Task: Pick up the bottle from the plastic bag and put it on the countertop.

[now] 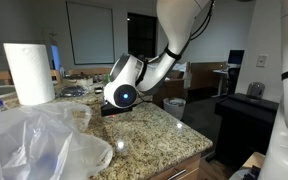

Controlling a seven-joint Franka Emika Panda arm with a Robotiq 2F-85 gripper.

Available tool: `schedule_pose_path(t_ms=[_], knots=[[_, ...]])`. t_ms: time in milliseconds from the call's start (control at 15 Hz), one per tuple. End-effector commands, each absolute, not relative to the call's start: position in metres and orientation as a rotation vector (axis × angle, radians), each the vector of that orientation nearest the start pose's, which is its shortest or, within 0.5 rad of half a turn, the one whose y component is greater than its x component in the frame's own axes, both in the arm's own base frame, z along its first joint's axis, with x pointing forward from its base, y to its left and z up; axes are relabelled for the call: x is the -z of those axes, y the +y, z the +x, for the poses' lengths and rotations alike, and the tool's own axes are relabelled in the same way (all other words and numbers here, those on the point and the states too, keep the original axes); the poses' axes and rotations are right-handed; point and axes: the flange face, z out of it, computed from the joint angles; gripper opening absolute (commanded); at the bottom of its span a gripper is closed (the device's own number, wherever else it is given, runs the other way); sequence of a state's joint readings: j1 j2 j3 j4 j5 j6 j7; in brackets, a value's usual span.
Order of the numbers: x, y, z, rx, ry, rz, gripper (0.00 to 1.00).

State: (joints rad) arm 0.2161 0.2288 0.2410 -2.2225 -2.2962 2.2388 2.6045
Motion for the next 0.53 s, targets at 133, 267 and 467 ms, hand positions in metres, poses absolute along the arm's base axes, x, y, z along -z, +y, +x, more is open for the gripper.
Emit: schedule_pose_path(t_ms=[133, 267, 467], knots=[[-0.309, 0.233, 0.53, 2.22, 0.254, -2.36, 0.1], [-0.305, 0.231, 0.53, 2.225, 0.266, -2.359, 0.1], [-0.295, 0.228, 0.528, 2.196, 0.292, -2.384, 0.1]])
